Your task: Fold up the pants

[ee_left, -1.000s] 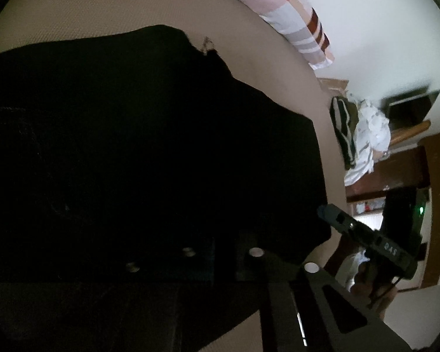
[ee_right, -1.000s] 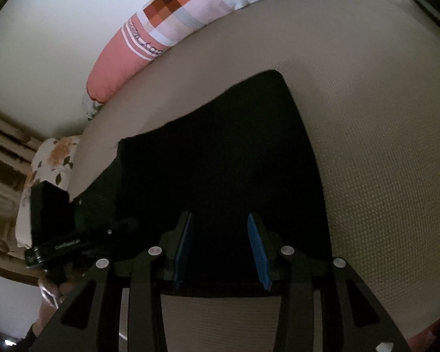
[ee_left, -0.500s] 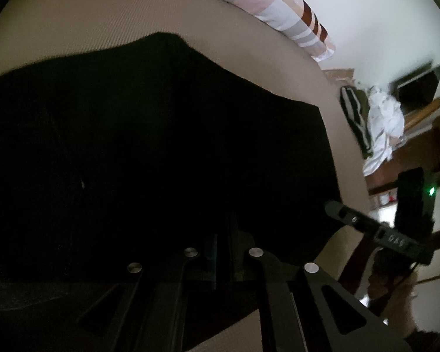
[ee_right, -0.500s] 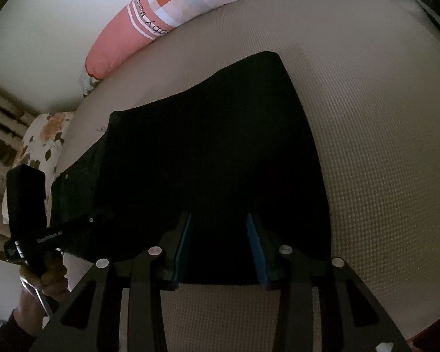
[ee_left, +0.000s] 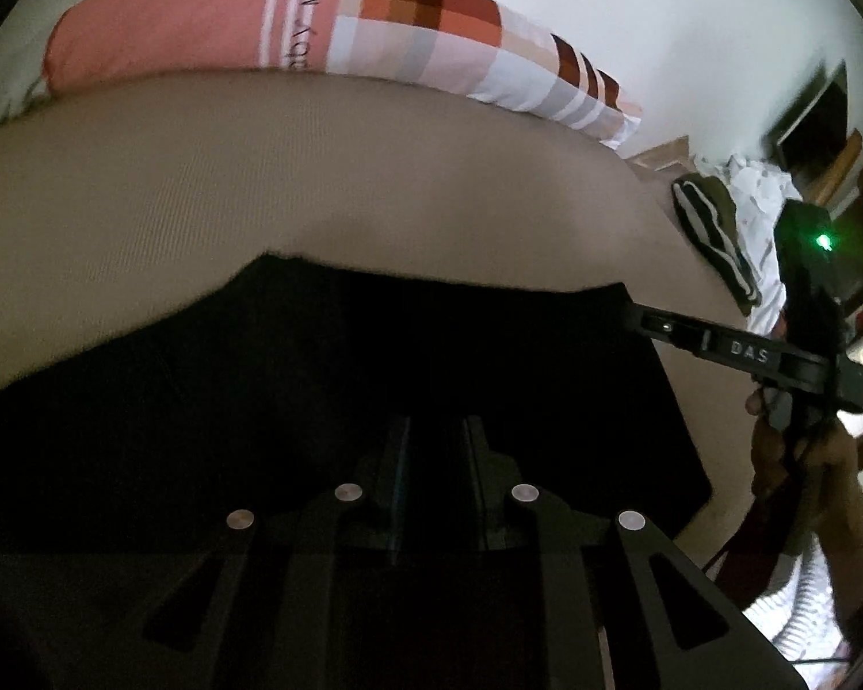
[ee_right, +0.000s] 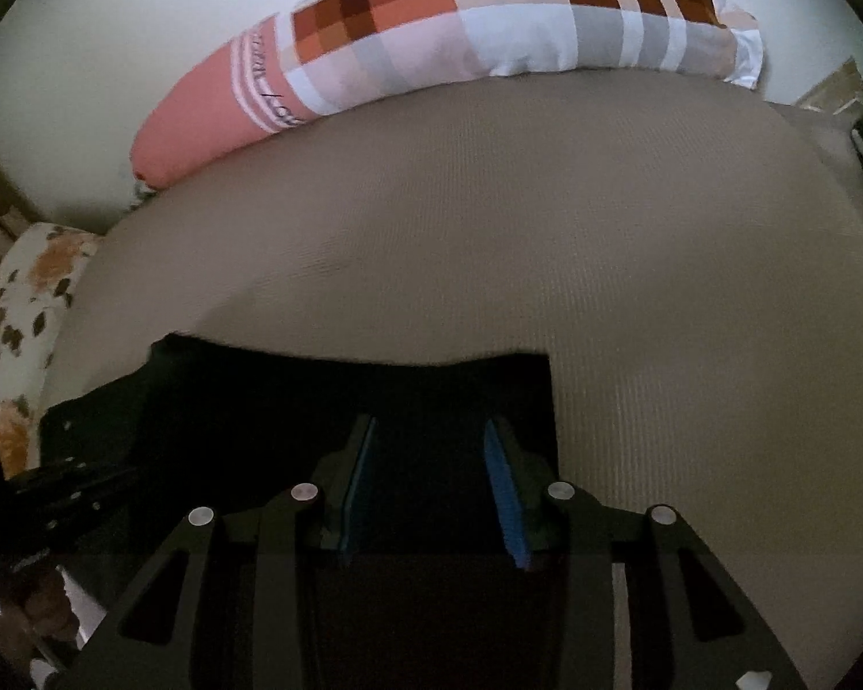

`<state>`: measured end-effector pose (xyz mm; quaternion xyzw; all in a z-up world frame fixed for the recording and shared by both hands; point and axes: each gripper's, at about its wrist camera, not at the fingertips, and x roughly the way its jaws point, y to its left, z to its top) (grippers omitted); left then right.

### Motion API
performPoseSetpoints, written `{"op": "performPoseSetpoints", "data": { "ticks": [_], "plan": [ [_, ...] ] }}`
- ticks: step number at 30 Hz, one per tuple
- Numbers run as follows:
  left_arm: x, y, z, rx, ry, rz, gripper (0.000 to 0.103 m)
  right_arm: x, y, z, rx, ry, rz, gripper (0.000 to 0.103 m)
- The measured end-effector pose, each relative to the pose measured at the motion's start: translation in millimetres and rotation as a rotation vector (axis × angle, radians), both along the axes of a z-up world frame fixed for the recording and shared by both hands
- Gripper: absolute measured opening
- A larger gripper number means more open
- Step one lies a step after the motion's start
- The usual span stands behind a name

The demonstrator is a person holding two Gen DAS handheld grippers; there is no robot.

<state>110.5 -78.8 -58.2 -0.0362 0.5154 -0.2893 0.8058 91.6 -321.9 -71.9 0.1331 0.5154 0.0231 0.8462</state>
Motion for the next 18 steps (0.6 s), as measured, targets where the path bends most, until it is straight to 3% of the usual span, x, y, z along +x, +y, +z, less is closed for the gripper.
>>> {"op": "performPoseSetpoints", "data": {
  "ticks": [6, 11, 15, 18],
  "plan": [
    [31.2, -9.9, -26.2, 0.042, 0.031, 0.02, 0.019, 11.4, -4.5, -14.1, 0.005, 0.018, -0.015, 0.032],
    [38.8, -3.9, -29.7, -0.011, 0.05, 0.027, 0.019, 9.6, -0.3, -14.7, -0.02, 0.014, -0.002, 0.032],
    [32.2, -3.7, -25.4, 0.023, 0.029, 0.036, 0.019, 8.1, 2.1, -9.1, -0.022, 0.005, -0.004, 0.033],
    [25.1, 2.2, -19.6, 0.043, 0.017, 0.076, 0.03, -0.6, 5.8, 0.3, -0.001, -0.018, -0.017, 0.034]
  ]
}}
